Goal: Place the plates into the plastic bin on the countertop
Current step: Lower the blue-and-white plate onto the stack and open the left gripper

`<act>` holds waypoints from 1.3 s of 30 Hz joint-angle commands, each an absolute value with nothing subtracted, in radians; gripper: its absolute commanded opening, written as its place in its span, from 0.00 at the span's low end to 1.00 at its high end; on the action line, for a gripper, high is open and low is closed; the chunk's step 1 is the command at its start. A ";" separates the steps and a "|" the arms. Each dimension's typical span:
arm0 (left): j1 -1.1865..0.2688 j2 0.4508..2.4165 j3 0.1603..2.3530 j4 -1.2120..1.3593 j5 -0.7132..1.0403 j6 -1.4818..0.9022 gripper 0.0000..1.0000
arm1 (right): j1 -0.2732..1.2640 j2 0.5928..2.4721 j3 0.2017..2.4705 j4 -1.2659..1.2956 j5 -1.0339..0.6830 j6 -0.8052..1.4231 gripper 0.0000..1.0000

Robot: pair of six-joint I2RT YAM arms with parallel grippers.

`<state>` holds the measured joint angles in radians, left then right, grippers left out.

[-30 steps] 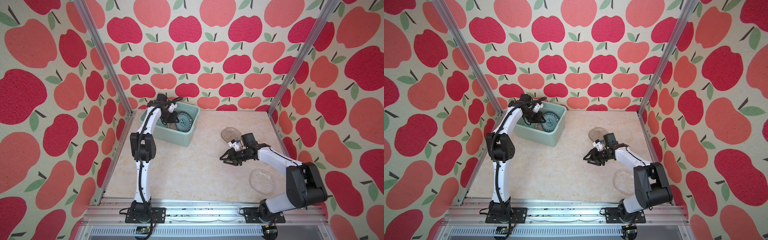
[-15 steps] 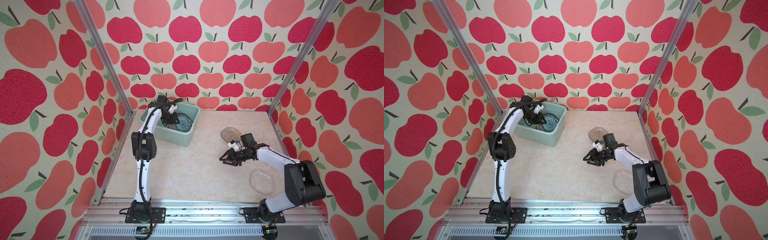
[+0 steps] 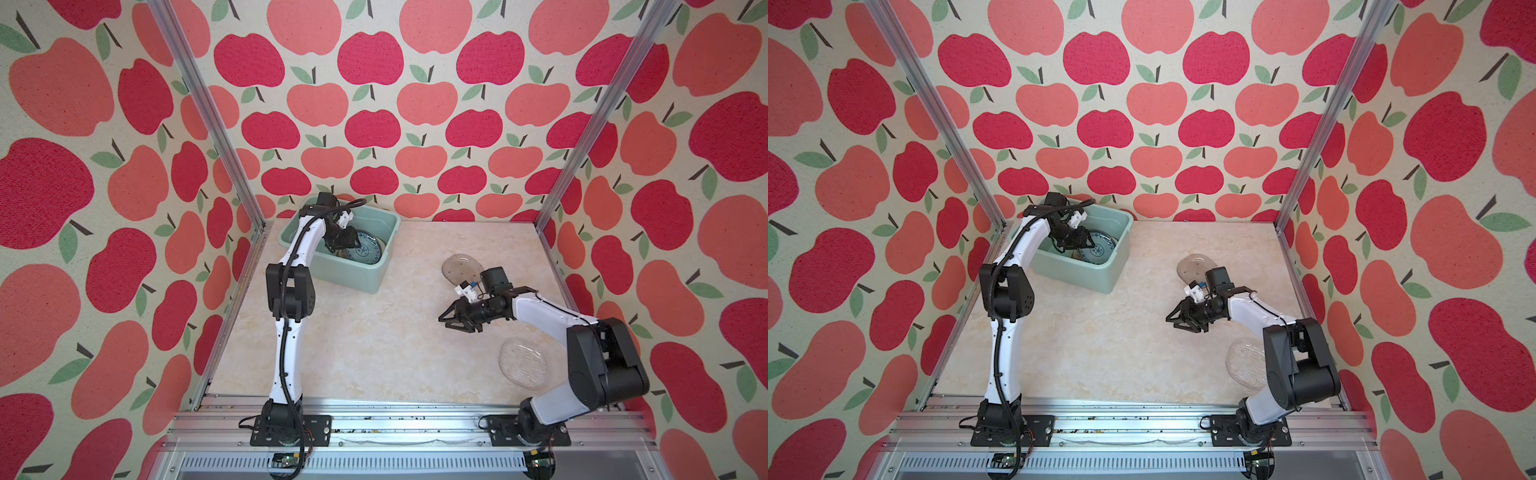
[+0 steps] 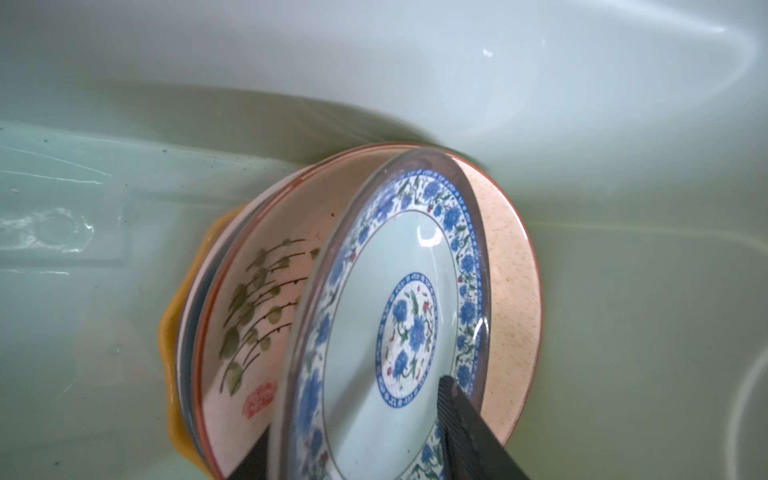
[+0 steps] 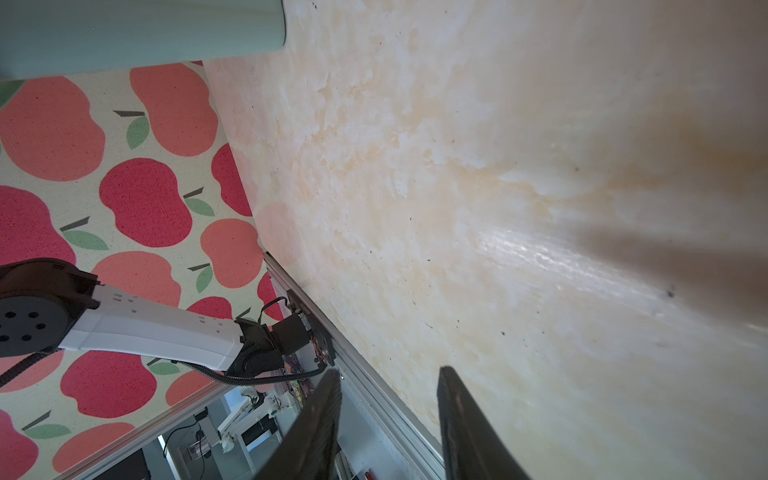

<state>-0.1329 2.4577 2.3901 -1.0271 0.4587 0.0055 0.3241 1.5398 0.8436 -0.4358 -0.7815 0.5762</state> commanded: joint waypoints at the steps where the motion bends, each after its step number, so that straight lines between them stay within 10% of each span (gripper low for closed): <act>1: -0.139 2.487 2.430 -1.029 0.413 -0.009 0.53 | 0.319 1.557 0.870 -0.423 -0.807 0.567 0.41; 39: -0.161 2.368 2.423 -0.968 0.198 -0.076 0.99 | 0.318 1.490 0.890 -0.485 -0.697 0.571 0.45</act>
<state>-0.1677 2.4584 2.4023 -0.9936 0.2382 -0.0456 0.3241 1.5333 0.8536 -0.4404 -0.7422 0.5766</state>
